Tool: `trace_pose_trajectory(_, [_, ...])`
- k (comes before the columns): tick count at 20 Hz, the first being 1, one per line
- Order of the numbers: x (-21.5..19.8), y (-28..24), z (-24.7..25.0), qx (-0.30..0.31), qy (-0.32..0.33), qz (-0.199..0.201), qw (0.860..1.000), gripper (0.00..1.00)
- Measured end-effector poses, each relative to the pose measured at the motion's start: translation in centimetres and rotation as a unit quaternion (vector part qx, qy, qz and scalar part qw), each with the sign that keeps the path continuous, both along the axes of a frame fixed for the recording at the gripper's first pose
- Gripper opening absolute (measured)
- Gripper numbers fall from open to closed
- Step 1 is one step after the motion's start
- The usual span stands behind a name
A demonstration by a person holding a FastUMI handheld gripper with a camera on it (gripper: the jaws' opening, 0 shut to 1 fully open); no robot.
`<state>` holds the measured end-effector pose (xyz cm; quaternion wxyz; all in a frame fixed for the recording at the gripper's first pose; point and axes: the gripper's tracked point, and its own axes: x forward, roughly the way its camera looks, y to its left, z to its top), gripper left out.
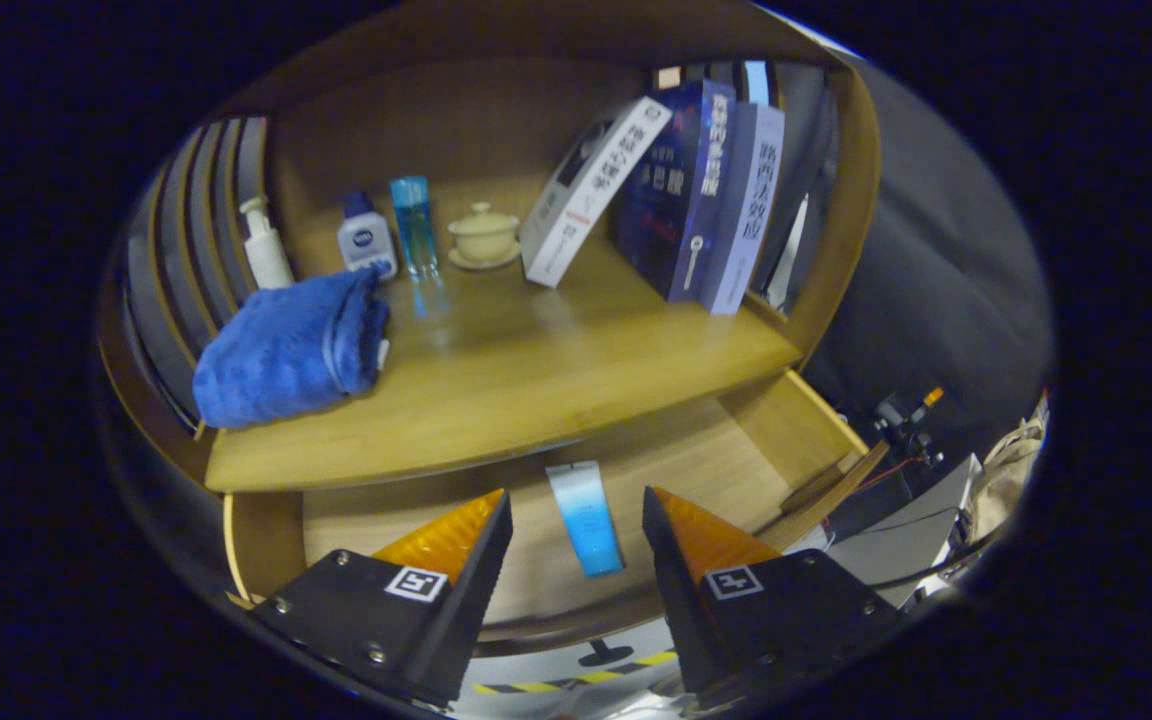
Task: Pull open the drawer, take out the items inside it, and place them on the countertop above the cabinet.
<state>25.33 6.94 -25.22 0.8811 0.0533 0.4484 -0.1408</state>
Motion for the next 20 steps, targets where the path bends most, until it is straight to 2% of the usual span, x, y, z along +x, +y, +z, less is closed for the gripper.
trace_pose_trajectory(3, [0.0, 1.0, -2.5, 0.032, 0.022, 0.010, 0.999, 0.79])
trace_pose_trajectory(7, [0.1, 0.9, -4.7, 0.028, 0.060, 0.029, 0.997, 0.79])
trace_pose_trajectory(14, [1.2, -0.4, -6.8, 0.075, 0.104, 0.002, 0.992, 0.78])
trace_pose_trajectory(17, [1.8, -0.4, -8.3, 0.102, 0.107, 0.019, 0.989, 0.78])
trace_pose_trajectory(20, [1.8, -0.5, -9.7, 0.102, 0.125, 0.031, 0.986, 0.78])
